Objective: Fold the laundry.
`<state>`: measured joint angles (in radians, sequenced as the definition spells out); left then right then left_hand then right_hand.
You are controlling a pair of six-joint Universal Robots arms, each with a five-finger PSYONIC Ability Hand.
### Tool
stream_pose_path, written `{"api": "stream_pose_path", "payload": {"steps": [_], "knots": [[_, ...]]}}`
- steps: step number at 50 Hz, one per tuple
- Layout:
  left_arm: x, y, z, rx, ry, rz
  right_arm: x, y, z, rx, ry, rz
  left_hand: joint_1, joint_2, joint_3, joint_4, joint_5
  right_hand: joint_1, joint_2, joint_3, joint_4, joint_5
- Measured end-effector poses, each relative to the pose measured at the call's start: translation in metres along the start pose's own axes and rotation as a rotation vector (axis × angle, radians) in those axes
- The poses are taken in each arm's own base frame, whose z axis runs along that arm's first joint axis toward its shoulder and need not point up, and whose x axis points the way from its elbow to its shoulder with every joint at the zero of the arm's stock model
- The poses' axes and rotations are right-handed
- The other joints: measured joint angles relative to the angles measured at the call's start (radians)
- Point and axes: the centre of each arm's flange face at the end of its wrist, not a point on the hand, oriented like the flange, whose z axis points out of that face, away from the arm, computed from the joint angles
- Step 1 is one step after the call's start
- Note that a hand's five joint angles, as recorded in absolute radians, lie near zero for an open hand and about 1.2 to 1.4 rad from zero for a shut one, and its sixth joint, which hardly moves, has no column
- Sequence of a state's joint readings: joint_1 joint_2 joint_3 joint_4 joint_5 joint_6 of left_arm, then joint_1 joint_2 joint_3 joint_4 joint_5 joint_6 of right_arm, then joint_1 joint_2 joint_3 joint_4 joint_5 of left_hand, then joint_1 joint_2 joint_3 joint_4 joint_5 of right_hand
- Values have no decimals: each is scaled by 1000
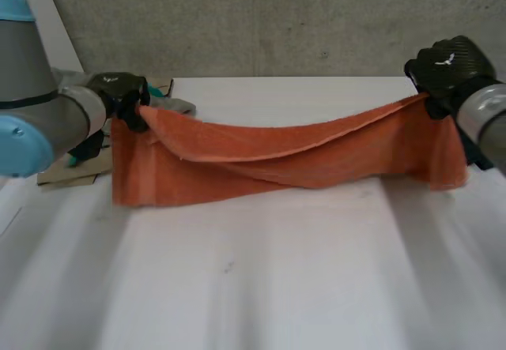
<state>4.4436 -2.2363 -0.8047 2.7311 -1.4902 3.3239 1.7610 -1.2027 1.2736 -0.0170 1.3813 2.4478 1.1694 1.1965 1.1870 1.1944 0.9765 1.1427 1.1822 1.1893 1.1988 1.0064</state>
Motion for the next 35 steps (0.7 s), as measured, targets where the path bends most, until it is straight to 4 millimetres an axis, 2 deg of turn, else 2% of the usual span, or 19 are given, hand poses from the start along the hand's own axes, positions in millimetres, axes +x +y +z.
{"api": "stream_pose_path", "payload": {"steps": [2, 3, 5, 6, 8, 11, 13, 16, 19, 23, 30, 35], "knots": [[0, -2, 1, 8, -2, 2, 0, 0, 2, 1, 5, -5, 0, 0, 0, 0, 0, 0, 0, 1, 0, 0], [-5, -29, 11, 126, -24, 12, 5, -3, 29, 47, 100, -46, 0, 0, 0, 1, 0, 0, 0, 3, 1, 0], [-8, -50, 12, 219, -38, 11, 15, -11, 43, 97, 179, -53, 0, 0, 0, 2, 0, 0, 0, 3, 1, 0], [-11, -76, 8, 330, -54, 6, 26, -22, 53, 156, 261, -50, 0, 0, 1, 3, 0, 0, 0, 3, 1, 0], [-16, -107, 0, 466, -70, -7, 43, -39, 61, 248, 367, -32, 0, 0, 1, 3, 0, 0, 0, 3, 1, 0], [-22, -153, -21, 675, -85, -36, 68, -68, 62, 402, 495, 11, 0, 0, 1, 3, 0, 0, 0, 3, 1, 0], [-25, -171, -33, 758, -84, -55, 77, -85, 57, 480, 533, 37, 0, 0, 1, 3, 0, 0, 0, 3, 1, 0], [-28, -180, -41, 801, -79, -77, 80, -99, 47, 537, 523, 60, 0, 0, 1, 3, 0, 0, 0, 3, 1, 1], [-30, -169, -36, 756, -78, -91, 71, -99, 37, 525, 460, 67, 0, 0, 1, 3, 0, 0, 0, 3, 1, 4], [-31, -135, -20, 614, -79, -98, 43, -84, 24, 448, 314, 68, 0, 0, 1, 3, 0, 0, 0, 3, 1, 4], [-23, -43, 5, 288, -68, -80, -29, -31, -2, 273, 16, 75, -42, -63, -57, -62, -34, 0, 0, 3, 1, 4], [-16, 29, 17, 68, -54, -14, -84, 18, -15, 146, -147, 52, -335, -345, -323, -331, -287, 0, 0, 3, 1, 4]]}}
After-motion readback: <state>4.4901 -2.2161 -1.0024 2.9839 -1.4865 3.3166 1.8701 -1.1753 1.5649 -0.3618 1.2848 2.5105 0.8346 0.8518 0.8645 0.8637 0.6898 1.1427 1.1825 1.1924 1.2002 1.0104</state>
